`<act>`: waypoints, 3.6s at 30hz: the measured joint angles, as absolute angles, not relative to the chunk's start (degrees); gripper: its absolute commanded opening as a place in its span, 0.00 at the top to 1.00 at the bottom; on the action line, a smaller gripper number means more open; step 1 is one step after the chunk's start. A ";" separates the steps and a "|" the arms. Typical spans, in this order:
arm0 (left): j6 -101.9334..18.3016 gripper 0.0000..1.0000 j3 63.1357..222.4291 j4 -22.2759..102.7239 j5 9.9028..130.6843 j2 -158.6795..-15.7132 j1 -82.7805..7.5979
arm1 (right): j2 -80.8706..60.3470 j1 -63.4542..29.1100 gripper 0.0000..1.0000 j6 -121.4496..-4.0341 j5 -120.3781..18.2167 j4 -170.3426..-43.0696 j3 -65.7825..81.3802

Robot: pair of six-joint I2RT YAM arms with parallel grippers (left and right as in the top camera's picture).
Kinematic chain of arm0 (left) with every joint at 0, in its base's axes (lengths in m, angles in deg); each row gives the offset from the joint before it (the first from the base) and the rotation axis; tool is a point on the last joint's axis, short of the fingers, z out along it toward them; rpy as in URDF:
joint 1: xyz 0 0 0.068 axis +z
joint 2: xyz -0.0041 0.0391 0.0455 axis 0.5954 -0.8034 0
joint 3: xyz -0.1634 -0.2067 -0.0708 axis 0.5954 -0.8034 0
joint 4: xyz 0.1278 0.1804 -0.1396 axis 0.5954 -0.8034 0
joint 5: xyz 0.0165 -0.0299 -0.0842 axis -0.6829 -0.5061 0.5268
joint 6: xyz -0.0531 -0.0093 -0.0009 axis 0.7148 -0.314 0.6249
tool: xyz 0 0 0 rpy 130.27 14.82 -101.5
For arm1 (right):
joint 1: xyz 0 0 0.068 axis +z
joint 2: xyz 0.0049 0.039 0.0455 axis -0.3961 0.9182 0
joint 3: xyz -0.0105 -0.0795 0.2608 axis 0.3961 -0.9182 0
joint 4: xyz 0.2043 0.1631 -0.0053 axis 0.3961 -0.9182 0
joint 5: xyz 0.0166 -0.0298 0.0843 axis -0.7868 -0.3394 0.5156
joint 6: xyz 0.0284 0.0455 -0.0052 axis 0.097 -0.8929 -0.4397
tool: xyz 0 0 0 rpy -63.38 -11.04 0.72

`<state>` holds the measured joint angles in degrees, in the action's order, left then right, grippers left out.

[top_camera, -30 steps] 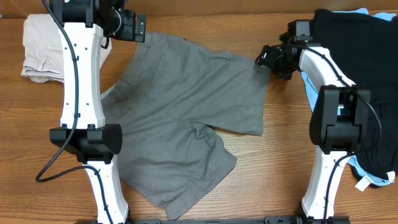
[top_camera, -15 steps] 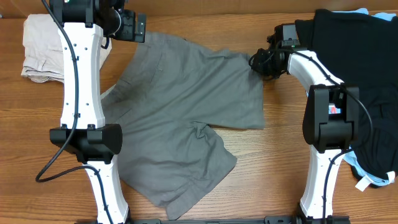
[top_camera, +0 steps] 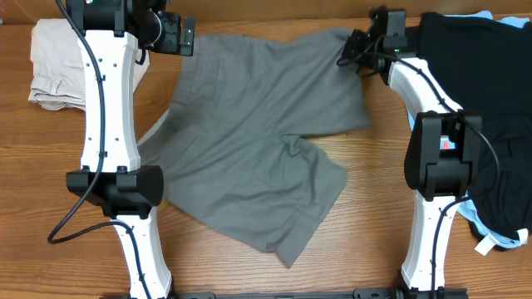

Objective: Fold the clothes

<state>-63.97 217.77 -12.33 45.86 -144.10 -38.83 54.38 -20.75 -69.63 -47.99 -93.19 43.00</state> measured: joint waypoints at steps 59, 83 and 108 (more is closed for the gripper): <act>-60.97 0.00 189.34 -17.18 37.75 -123.36 -34.19 | 19.50 5.48 0.00 -77.41 -49.36 -147.09 18.39; -70.28 0.01 148.77 11.14 39.19 -123.49 -32.88 | 19.30 22.66 0.00 -92.55 -44.38 -140.60 0.92; -58.11 0.34 132.23 27.82 42.88 -123.49 -23.68 | 19.19 27.73 0.03 -91.27 -43.90 -135.46 0.07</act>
